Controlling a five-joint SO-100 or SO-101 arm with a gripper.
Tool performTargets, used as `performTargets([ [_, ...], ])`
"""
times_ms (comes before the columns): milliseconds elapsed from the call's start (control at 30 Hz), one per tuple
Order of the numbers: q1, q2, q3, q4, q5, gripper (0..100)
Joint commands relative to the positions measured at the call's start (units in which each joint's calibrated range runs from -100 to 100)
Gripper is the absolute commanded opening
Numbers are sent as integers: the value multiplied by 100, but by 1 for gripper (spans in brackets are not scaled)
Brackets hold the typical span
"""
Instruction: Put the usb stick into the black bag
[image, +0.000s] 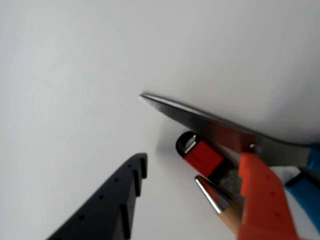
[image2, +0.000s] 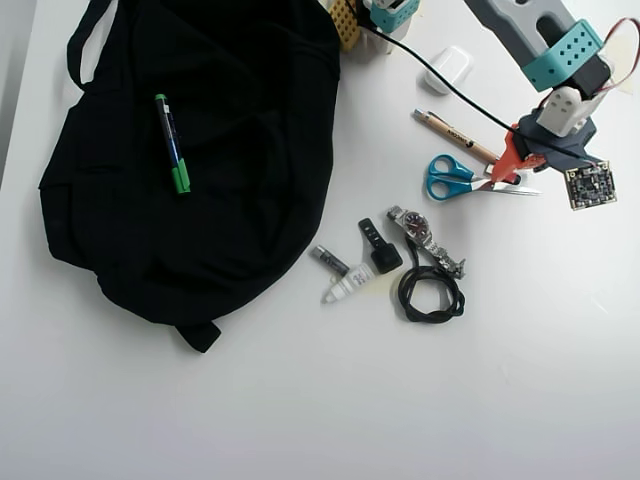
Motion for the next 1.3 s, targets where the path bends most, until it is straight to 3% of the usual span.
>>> performTargets([
  [0,19,28,69,-45,-43,24],
  [533,-93,77,-21,-53,575,24],
  [1267,-198,86,194,-19,554,23],
])
